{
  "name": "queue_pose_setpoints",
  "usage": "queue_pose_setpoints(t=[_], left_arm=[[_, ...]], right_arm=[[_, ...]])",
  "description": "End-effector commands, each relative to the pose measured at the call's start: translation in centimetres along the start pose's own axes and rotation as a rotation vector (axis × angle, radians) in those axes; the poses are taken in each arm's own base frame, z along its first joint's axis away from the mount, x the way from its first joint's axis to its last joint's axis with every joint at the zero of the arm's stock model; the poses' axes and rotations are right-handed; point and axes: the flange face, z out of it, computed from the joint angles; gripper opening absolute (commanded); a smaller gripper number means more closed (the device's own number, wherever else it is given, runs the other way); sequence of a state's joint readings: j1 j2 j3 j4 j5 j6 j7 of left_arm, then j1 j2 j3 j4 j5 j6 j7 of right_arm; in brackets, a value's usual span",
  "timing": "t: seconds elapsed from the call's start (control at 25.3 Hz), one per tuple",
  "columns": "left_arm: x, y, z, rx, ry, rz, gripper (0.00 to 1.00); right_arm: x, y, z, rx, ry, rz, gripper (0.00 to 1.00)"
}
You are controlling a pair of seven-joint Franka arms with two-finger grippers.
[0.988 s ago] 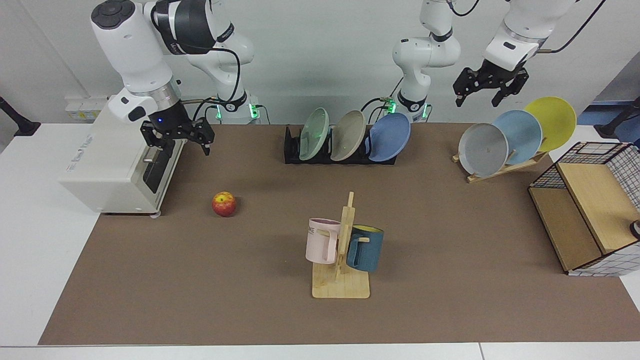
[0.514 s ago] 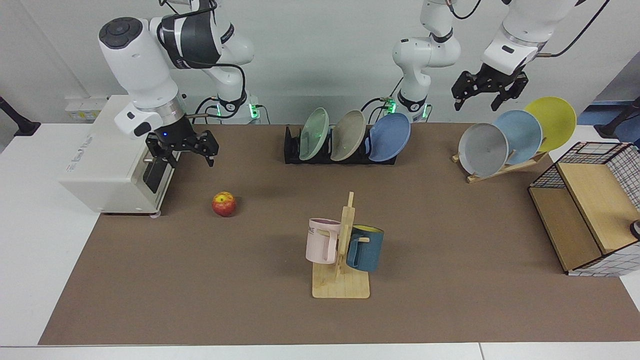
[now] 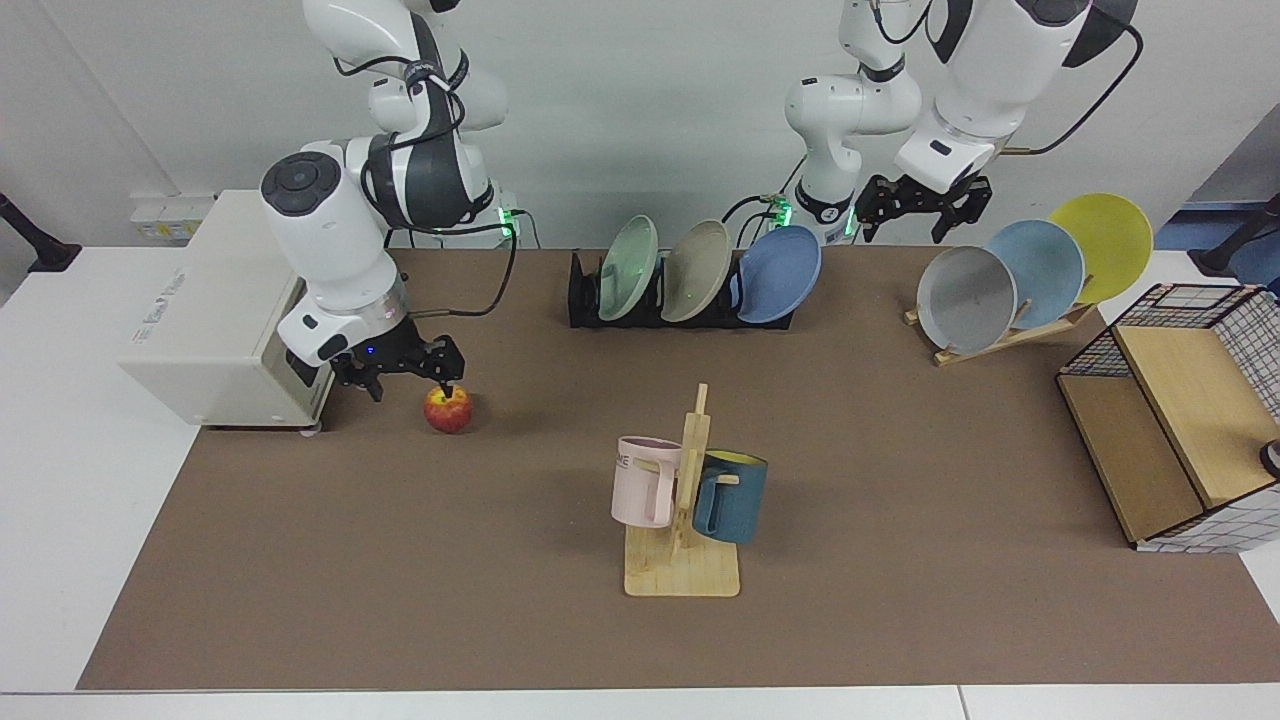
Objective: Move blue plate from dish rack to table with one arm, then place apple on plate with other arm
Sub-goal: 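Reach the right gripper to the red apple while the left gripper reaches the plate, then grasp the apple with the right gripper while the left gripper grips the blue plate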
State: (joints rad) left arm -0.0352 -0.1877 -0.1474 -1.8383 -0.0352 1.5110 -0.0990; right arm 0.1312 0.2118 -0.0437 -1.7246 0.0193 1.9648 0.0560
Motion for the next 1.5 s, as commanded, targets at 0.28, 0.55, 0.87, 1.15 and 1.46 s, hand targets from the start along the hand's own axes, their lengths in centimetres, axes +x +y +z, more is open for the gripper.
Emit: queue_pose_setpoints(t=[0.28, 0.55, 0.87, 1.15, 1.46], left_arm=[[-4.2, 3.2, 8.9, -0.078, -0.033, -0.012, 1.00], [-5.4, 4.7, 14.5, -0.042, -0.037, 0.009, 1.00], [-6.5, 6.5, 18.4, -0.003, -0.064, 0.003, 0.99], [-7.6, 6.7, 19.2, 0.016, -0.106, 0.001, 0.86], [-8.3, 8.1, 19.2, 0.042, -0.118, 0.004, 0.19]], right_arm=[[-3.8, 1.2, 6.3, -0.010, -0.018, 0.050, 1.00], [-5.3, 1.3, 9.8, -0.012, -0.037, 0.056, 1.00], [-6.0, 1.3, 12.7, -0.016, -0.061, 0.061, 1.00], [-5.9, 1.4, 15.3, -0.020, -0.084, 0.065, 1.00], [-5.9, 0.9, 16.8, -0.024, -0.102, 0.080, 1.00]])
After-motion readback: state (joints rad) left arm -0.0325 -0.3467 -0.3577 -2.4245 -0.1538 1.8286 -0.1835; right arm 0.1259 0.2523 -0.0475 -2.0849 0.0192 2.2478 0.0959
